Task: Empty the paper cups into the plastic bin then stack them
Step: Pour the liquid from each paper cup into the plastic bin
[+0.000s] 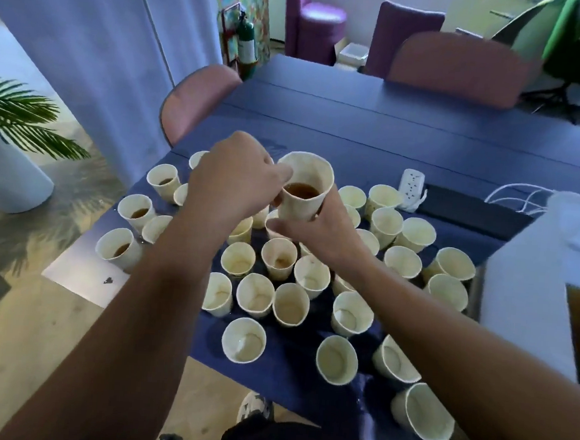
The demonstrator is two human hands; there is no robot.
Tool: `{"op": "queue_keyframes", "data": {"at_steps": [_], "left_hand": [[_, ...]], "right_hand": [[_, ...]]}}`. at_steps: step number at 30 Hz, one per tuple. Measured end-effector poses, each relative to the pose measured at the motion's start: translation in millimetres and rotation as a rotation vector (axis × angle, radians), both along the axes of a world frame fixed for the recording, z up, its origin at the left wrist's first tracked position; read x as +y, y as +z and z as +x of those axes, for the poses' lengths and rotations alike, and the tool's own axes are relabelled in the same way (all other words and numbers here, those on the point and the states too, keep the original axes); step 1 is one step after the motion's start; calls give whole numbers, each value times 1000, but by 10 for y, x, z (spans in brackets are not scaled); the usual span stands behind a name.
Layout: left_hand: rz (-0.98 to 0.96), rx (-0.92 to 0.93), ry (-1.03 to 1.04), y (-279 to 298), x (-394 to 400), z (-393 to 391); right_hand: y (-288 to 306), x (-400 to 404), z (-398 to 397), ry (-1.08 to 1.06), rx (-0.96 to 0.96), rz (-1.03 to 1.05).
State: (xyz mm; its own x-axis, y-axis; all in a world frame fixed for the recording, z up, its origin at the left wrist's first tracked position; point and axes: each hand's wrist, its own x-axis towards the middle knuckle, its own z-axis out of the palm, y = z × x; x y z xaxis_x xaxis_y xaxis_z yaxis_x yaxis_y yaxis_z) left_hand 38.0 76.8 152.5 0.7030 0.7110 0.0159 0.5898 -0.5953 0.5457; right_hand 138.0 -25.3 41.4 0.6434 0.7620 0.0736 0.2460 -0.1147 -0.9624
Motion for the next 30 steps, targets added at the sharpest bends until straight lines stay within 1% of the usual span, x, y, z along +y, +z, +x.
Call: {"op": "queue_keyframes", "data": {"at_steps": [3, 7, 10, 12, 15, 18, 20, 24, 27, 30], "left_hand": [[-14, -97, -90, 184, -314, 207], [-63, -233, -208, 324, -615, 438], [-117, -358, -292, 329, -838, 647], [-157, -397, -352, 304, -1010, 805], [-155, -349, -459, 246, -1305, 1025], [-113, -276, -554, 85, -1575, 1145], [-82, -193, -624, -89, -1828, 1163], [-82, -36, -831, -461, -2208, 1169], [-124, -58, -958, -634, -2345, 1193], [-99, -56, -1031, -736, -2435, 1214]], "right_hand": [[182, -278, 184, -171, -22, 103], [449, -715, 353, -312, -53, 167], [590, -1139, 467, -425, -116, 153], [654, -1446, 556, -487, -153, 113], [704, -1936, 703, -569, -204, 16], [718, -2349, 768, -604, -223, -69], [675, -2649, 766, -646, -220, -121], [510, -3150, 763, -739, -177, -192], [378, -3428, 805, -784, -174, -239], [270, -3619, 847, -828, -161, -262]]}}
